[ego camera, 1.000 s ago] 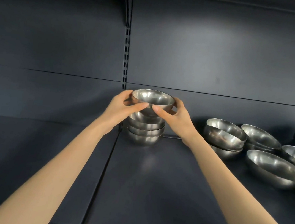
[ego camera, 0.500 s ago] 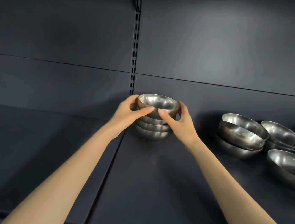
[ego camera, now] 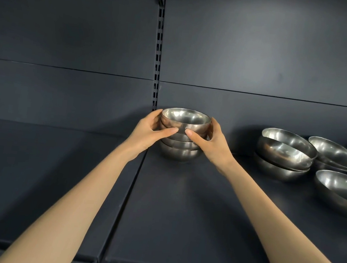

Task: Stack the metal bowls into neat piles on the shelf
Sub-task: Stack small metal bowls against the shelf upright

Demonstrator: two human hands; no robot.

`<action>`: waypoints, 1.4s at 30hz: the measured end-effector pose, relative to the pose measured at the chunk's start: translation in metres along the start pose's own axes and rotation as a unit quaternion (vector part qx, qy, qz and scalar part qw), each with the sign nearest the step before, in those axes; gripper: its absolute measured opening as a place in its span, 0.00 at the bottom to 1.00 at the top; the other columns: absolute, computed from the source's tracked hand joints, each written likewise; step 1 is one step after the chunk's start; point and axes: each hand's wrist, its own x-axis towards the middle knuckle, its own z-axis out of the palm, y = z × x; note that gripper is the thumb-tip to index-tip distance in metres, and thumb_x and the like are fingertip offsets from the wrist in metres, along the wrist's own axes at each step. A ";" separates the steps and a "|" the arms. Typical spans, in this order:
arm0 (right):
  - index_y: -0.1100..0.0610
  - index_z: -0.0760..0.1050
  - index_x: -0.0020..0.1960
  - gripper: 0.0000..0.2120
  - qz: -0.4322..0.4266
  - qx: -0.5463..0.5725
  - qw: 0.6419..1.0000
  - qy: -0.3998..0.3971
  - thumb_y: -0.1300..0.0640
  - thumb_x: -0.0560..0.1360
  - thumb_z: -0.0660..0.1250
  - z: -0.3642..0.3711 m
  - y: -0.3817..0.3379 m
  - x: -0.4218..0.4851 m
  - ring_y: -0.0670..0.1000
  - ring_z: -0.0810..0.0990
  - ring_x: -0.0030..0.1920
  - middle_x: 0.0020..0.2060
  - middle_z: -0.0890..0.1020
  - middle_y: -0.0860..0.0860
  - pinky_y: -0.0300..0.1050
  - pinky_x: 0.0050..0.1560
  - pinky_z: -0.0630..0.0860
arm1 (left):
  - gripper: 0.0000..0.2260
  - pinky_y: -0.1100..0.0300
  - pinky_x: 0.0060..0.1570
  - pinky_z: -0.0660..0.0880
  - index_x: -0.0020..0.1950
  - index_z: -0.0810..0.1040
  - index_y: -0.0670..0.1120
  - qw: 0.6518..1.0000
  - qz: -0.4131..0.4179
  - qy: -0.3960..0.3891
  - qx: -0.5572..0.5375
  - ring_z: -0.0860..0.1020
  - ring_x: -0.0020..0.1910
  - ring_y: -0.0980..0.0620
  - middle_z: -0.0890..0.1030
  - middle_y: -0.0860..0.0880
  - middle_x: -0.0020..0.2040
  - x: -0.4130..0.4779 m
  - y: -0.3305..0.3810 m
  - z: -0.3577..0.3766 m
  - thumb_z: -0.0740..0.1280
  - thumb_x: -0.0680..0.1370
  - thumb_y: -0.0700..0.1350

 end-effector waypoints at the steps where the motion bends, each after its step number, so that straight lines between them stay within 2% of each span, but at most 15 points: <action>1: 0.52 0.66 0.69 0.35 0.000 -0.006 1.000 0.001 0.46 0.67 0.76 0.000 0.000 -0.001 0.42 0.77 0.61 0.60 0.78 0.43 0.43 0.66 0.73 | 0.18 0.74 0.47 0.72 0.52 0.71 0.60 1.000 0.001 0.004 0.005 0.77 0.45 0.73 0.80 0.65 0.45 0.001 -0.001 0.000 0.73 0.73 0.40; 4: 0.51 0.67 0.69 0.40 0.004 0.000 1.000 0.003 0.41 0.62 0.76 0.000 0.000 -0.001 0.44 0.77 0.62 0.60 0.79 0.43 0.47 0.67 0.73 | 0.17 0.74 0.46 0.72 0.50 0.72 0.61 1.000 0.004 0.013 0.014 0.77 0.45 0.73 0.81 0.67 0.42 0.001 -0.003 0.001 0.73 0.73 0.41; 8: 0.47 0.66 0.66 0.34 0.011 -0.004 1.000 0.001 0.44 0.65 0.76 0.001 0.001 0.000 0.43 0.77 0.62 0.59 0.79 0.42 0.45 0.66 0.73 | 0.20 0.73 0.49 0.72 0.58 0.70 0.57 0.999 -0.005 0.028 0.015 0.77 0.48 0.73 0.78 0.65 0.48 0.002 -0.004 0.001 0.74 0.73 0.43; 10: 0.46 0.65 0.66 0.31 0.019 -0.001 1.000 -0.005 0.48 0.68 0.76 0.001 -0.001 0.000 0.42 0.76 0.61 0.58 0.78 0.40 0.42 0.65 0.73 | 0.23 0.69 0.55 0.72 0.65 0.70 0.54 0.999 -0.013 0.025 0.024 0.76 0.54 0.69 0.78 0.62 0.54 0.000 -0.002 0.001 0.74 0.73 0.45; 12: 0.48 0.63 0.68 0.30 0.025 -0.004 1.000 -0.017 0.51 0.72 0.74 -0.001 -0.005 -0.003 0.38 0.75 0.59 0.57 0.75 0.37 0.37 0.63 0.71 | 0.31 0.64 0.64 0.69 0.73 0.65 0.50 0.999 -0.021 0.015 0.040 0.73 0.62 0.63 0.74 0.61 0.63 -0.004 0.001 0.001 0.73 0.73 0.49; 14: 0.54 0.58 0.74 0.35 0.034 -0.031 0.998 -0.037 0.49 0.73 0.71 -0.005 -0.010 -0.007 0.36 0.70 0.62 0.65 0.71 0.40 0.35 0.64 0.66 | 0.34 0.62 0.65 0.65 0.76 0.59 0.49 0.997 -0.032 -0.012 0.075 0.68 0.66 0.61 0.70 0.64 0.64 -0.011 0.006 -0.002 0.70 0.75 0.54; 16: 0.57 0.48 0.79 0.44 0.053 -0.080 0.994 -0.053 0.44 0.74 0.69 -0.012 -0.016 -0.014 0.45 0.61 0.74 0.76 0.60 0.47 0.39 0.70 0.59 | 0.40 0.57 0.70 0.62 0.78 0.57 0.50 0.989 -0.045 -0.030 0.134 0.64 0.71 0.58 0.66 0.60 0.71 -0.018 0.007 -0.008 0.66 0.72 0.66; 17: 0.58 0.45 0.79 0.45 0.054 -0.116 0.990 -0.060 0.43 0.75 0.67 -0.017 -0.019 -0.018 0.48 0.55 0.77 0.78 0.55 0.50 0.41 0.72 0.55 | 0.44 0.53 0.72 0.60 0.78 0.55 0.51 0.983 -0.051 -0.037 0.172 0.62 0.74 0.56 0.62 0.56 0.75 -0.023 0.009 -0.012 0.64 0.69 0.71; 18: 0.58 0.44 0.79 0.44 0.050 -0.158 0.984 -0.070 0.43 0.76 0.66 -0.022 -0.022 -0.022 0.49 0.51 0.78 0.78 0.53 0.51 0.41 0.72 0.52 | 0.45 0.50 0.73 0.59 0.78 0.54 0.52 0.976 -0.051 -0.044 0.209 0.59 0.75 0.54 0.59 0.54 0.77 -0.028 0.013 -0.016 0.61 0.68 0.73; 20: 0.59 0.43 0.79 0.43 0.049 -0.248 0.963 -0.091 0.41 0.77 0.63 -0.032 -0.026 -0.030 0.49 0.49 0.78 0.79 0.51 0.51 0.40 0.73 0.49 | 0.40 0.48 0.74 0.57 0.79 0.53 0.53 0.953 -0.042 -0.047 0.295 0.55 0.77 0.52 0.55 0.53 0.79 -0.039 0.021 -0.023 0.58 0.73 0.71; 24: 0.55 0.46 0.80 0.43 0.034 -0.427 0.899 -0.098 0.33 0.76 0.57 -0.045 -0.035 -0.049 0.49 0.49 0.78 0.79 0.52 0.48 0.51 0.77 0.51 | 0.36 0.48 0.73 0.53 0.79 0.51 0.50 0.867 0.003 -0.048 0.496 0.54 0.77 0.48 0.53 0.51 0.79 -0.060 0.031 -0.034 0.52 0.77 0.67; 27: 0.54 0.50 0.79 0.41 -0.012 -0.506 0.860 -0.061 0.31 0.75 0.56 -0.046 -0.044 -0.067 0.50 0.52 0.78 0.78 0.56 0.48 0.54 0.76 0.52 | 0.36 0.48 0.75 0.50 0.79 0.51 0.49 0.824 0.017 -0.058 0.564 0.52 0.77 0.48 0.53 0.50 0.79 -0.073 0.034 -0.041 0.49 0.76 0.69; 31: 0.52 0.52 0.79 0.42 -0.025 -0.554 0.831 -0.041 0.29 0.74 0.55 -0.043 -0.049 -0.093 0.51 0.52 0.78 0.78 0.56 0.48 0.57 0.76 0.50 | 0.37 0.48 0.75 0.48 0.79 0.51 0.50 0.794 0.049 -0.053 0.603 0.51 0.77 0.48 0.53 0.50 0.79 -0.091 0.038 -0.040 0.47 0.76 0.69; 35: 0.52 0.49 0.79 0.43 0.002 -0.562 0.827 -0.026 0.28 0.73 0.53 -0.044 -0.051 -0.124 0.51 0.48 0.78 0.79 0.53 0.48 0.58 0.77 0.47 | 0.42 0.48 0.75 0.48 0.79 0.51 0.51 0.794 0.063 -0.076 0.600 0.52 0.77 0.49 0.54 0.50 0.79 -0.106 0.043 -0.034 0.42 0.72 0.75; 42: 0.51 0.51 0.79 0.43 0.045 -0.553 0.830 0.055 0.28 0.73 0.54 -0.079 -0.049 -0.177 0.53 0.49 0.78 0.78 0.54 0.49 0.58 0.76 0.48 | 0.36 0.49 0.75 0.53 0.78 0.55 0.50 0.827 0.117 -0.115 0.538 0.55 0.77 0.50 0.57 0.51 0.78 -0.116 0.053 0.010 0.48 0.76 0.69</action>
